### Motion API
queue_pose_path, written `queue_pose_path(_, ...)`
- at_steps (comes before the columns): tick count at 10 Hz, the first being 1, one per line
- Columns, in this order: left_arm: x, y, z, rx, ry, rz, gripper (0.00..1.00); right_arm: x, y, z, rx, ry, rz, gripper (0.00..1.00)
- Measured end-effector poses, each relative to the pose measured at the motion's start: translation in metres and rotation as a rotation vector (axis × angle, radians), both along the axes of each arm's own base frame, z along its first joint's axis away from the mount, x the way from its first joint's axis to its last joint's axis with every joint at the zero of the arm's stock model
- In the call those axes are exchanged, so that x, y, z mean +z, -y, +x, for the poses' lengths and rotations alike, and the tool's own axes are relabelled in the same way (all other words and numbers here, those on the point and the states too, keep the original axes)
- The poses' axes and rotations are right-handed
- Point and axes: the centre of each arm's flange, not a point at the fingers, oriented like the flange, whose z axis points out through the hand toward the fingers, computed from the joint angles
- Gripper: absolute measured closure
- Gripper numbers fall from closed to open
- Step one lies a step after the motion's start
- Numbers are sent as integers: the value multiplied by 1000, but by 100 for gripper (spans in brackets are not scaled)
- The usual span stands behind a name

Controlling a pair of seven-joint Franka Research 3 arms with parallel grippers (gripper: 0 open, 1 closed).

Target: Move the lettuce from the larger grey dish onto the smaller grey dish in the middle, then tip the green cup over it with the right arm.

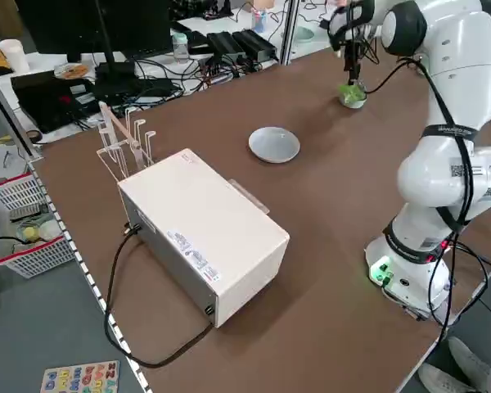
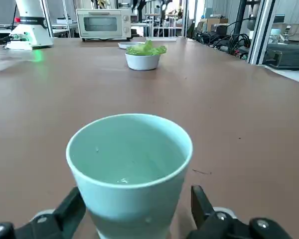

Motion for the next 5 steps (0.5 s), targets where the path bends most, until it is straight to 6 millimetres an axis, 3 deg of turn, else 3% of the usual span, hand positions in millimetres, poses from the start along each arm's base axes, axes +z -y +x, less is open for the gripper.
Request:
queue_pose_path(1, 41, -27, 12, 14, 12, 5, 0, 0, -1, 0, 2, 0, 0, 11)
queue_pose_path(2, 80, -55, 22, 22, 28, 8, 0, 0, -2, 1, 4, -1, 1, 26)
queue_pose_path(3, 115, -84, 29, 18, 48, 12, 0, 0, -3, 1, 6, -4, 3, 32)
queue_pose_path(5, 170, -139, 30, -68, 43, 51, 0, 1, -9, 4, 5, -27, 3, 32)
